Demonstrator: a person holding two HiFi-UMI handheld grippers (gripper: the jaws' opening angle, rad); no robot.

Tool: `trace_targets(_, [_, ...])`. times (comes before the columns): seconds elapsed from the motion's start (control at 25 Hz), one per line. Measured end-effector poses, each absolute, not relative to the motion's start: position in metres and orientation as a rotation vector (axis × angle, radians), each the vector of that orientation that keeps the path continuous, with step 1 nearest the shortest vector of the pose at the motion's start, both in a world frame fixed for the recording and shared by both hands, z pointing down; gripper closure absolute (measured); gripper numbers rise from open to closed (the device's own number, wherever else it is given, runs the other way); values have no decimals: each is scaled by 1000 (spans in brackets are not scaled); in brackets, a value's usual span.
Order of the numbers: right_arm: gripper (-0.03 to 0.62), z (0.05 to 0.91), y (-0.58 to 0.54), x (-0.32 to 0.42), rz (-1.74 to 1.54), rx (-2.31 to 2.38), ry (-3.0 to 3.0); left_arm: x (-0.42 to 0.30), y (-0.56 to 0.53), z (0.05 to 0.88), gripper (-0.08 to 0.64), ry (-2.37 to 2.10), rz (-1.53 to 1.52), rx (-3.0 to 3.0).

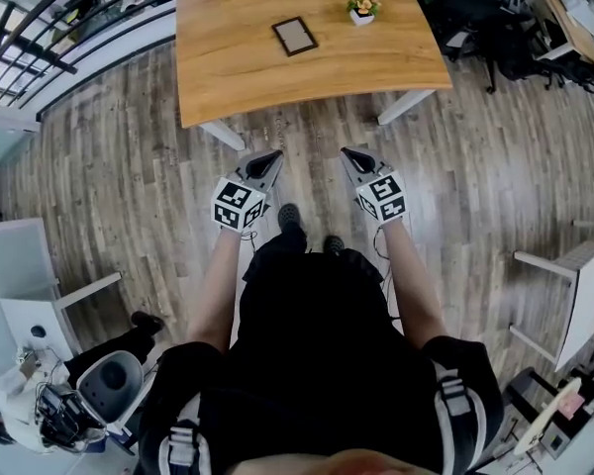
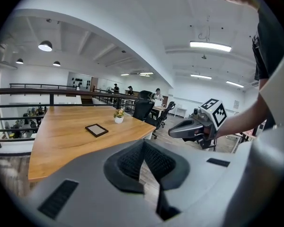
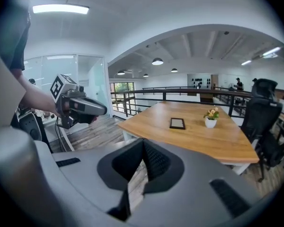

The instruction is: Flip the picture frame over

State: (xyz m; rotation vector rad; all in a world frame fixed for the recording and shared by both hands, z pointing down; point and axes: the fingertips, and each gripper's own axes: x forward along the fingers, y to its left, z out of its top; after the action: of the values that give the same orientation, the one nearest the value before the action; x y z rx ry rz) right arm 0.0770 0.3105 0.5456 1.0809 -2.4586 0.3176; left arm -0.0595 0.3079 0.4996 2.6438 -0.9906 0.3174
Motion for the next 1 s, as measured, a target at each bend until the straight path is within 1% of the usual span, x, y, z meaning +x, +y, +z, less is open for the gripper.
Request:
trace_targets(0.44, [584,560,270,65,364,1165,-2366,-74,261,507,540,-909,318,2659])
trace_targets(1.0, [584,574,244,52,440,1285,-2280,-100,229,517,540,-844,324,2666])
